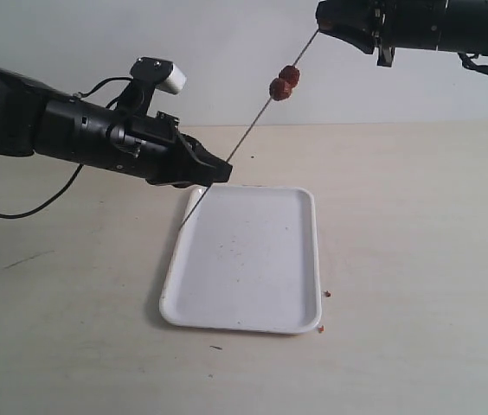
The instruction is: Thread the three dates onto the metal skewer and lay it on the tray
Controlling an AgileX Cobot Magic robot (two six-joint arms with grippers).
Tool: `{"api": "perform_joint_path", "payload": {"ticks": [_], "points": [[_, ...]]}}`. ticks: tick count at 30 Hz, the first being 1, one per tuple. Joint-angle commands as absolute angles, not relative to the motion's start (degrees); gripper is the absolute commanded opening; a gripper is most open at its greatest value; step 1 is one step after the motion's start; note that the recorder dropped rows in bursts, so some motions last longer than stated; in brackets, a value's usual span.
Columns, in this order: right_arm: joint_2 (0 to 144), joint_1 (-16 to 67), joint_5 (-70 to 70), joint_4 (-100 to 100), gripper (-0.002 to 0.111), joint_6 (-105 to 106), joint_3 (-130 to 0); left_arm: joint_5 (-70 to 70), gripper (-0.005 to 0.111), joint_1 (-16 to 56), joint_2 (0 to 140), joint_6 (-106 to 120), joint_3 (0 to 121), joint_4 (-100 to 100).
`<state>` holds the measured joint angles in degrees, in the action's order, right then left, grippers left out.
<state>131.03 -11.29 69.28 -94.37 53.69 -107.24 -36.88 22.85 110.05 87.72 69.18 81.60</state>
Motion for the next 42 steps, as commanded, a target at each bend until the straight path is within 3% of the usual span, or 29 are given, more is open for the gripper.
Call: {"api": "perform_joint_path", "payload": {"ticks": [1,42], "points": [[130.8,-11.3,70.0,-94.9,0.026,53.7,-107.3,-37.5,0.000,22.8,110.0,87.8,69.5,81.9],[130.8,-7.0,70.0,-86.3,0.024,54.4,-107.3,-36.4,0.000,22.8,110.0,89.6,69.5,89.9]]}}
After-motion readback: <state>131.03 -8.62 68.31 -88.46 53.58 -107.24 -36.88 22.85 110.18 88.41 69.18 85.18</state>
